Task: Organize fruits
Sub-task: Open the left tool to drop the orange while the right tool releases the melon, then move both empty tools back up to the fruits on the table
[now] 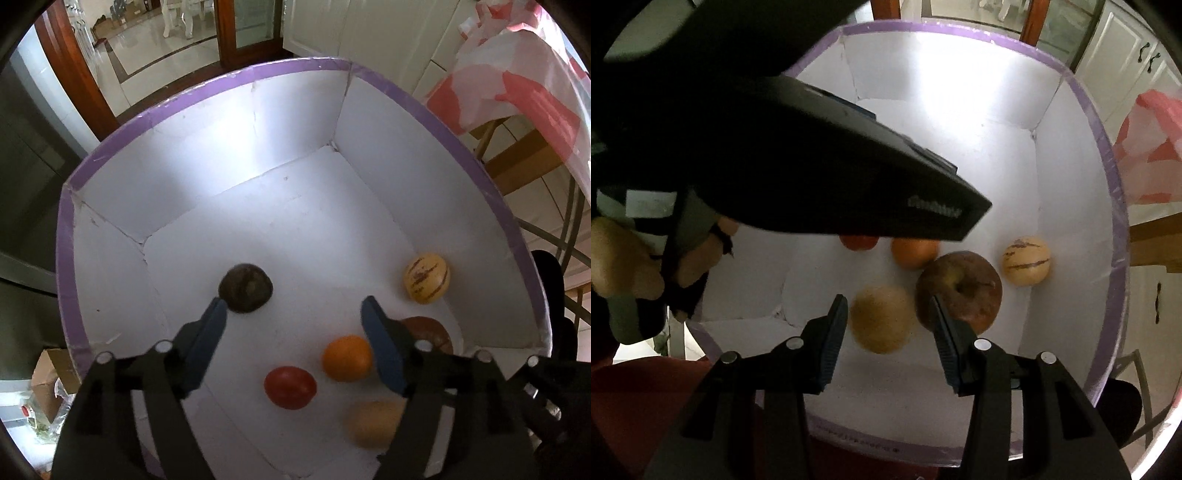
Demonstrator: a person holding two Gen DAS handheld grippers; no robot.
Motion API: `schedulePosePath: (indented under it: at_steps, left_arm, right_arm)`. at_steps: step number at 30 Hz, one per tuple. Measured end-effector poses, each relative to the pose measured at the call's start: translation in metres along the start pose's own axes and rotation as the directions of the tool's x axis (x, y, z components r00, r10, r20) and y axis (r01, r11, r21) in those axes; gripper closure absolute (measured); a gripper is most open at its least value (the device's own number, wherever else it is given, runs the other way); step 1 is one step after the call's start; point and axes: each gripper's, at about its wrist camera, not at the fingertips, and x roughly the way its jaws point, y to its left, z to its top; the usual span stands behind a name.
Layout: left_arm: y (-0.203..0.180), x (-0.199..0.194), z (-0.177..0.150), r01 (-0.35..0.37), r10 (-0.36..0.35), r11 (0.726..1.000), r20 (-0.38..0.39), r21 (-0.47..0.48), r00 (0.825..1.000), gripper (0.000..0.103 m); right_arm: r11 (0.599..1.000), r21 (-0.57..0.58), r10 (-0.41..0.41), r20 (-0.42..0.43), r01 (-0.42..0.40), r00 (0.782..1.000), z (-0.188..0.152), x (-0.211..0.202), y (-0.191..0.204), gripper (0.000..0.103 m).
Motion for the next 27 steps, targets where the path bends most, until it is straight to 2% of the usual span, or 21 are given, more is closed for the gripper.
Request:
schedulePosePath:
  at_steps: [1, 3, 8, 11, 16, 20, 23, 26, 27]
  left_arm:
    - [0.000, -0.005, 0.001, 0.000, 0.000, 1.000, 0.000, -0.005, 1.000, 0.021]
    - [0.003, -0.008, 0.002, 0.005, -0.005, 1.000, -0.001, -0.020, 1.000, 0.016]
    - [0.005, -0.024, 0.010, 0.013, -0.012, 0.999, 0.029, -0.043, 0.999, 0.012]
    - [-0.002, -0.041, 0.016, 0.022, -0.018, 0.999, 0.076, -0.040, 0.997, 0.008]
    - [-0.020, -0.074, 0.030, 0.041, -0.039, 0.999, 0.152, -0.009, 0.988, 0.008]
    - [-0.048, -0.111, 0.050, 0.025, -0.040, 0.998, 0.244, 0.064, 0.969, 0.006]
    - [-0.077, -0.140, 0.067, 0.014, -0.055, 0.992, 0.315, 0.129, 0.948, 0.003]
    - [-0.120, -0.166, 0.083, 0.046, -0.120, 0.977, 0.353, 0.210, 0.928, 0.001]
    - [-0.139, -0.172, 0.088, 0.074, -0.162, 0.965, 0.352, 0.251, 0.922, 0.001]
  right_arm:
    - [1.000, -0.002, -0.002, 0.006, 0.002, 1.000, 0.000, -0.003, 0.000, 0.042]
    - [1.000, -0.004, 0.000, 0.031, 0.001, 1.000, -0.001, -0.010, 0.000, 0.036]
    - [1.000, 0.007, -0.008, 0.089, 0.007, 0.996, -0.001, -0.033, -0.005, 0.036]
    - [1.000, 0.025, -0.016, 0.134, 0.013, 0.991, -0.004, -0.049, -0.015, 0.030]
    - [0.996, 0.057, -0.080, 0.241, 0.069, 0.967, -0.006, -0.089, -0.019, 0.026]
    - [0.983, 0.099, -0.178, 0.343, 0.153, 0.922, -0.015, -0.131, -0.026, 0.021]
    - [0.967, 0.161, -0.249, 0.421, 0.198, 0.872, -0.028, -0.167, -0.039, 0.018]
    - [0.944, 0.233, -0.323, 0.496, 0.235, 0.806, -0.050, -0.201, -0.057, 0.016]
    - [0.930, 0.264, -0.360, 0.518, 0.256, 0.776, -0.061, -0.214, -0.067, 0.016]
